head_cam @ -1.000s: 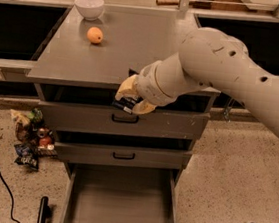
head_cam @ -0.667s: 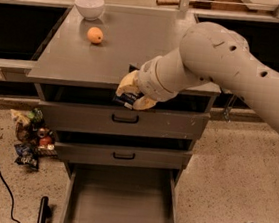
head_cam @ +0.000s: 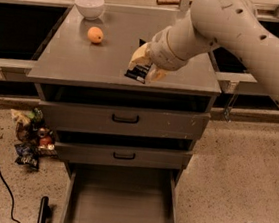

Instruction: Pick rxbar blueberry from bottom drawer and place on counter

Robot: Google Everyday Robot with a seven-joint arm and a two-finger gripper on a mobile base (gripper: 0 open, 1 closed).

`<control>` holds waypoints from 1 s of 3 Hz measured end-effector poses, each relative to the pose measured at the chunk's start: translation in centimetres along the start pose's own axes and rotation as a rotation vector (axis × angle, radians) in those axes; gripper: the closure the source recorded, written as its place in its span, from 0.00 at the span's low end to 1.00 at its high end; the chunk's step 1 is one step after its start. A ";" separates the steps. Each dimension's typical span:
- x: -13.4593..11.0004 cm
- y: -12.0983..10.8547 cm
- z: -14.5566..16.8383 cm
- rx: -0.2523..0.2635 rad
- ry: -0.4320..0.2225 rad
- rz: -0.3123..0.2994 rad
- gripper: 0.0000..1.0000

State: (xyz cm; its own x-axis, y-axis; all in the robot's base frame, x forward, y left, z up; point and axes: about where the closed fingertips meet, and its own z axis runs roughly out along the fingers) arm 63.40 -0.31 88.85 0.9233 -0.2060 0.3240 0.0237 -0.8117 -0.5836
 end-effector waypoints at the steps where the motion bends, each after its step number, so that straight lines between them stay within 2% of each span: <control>1: 4.8 0.9 -0.3 -0.004 0.045 0.011 1.00; 3: 9.6 3.0 0.7 0.032 0.089 0.065 1.00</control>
Offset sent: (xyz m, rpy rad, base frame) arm 0.0923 -0.0516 0.0148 0.0721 -0.0656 -0.1154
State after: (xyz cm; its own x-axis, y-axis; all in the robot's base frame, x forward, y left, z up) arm 72.64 -4.39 89.68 0.8856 -0.3065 0.3490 -0.0215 -0.7776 -0.6284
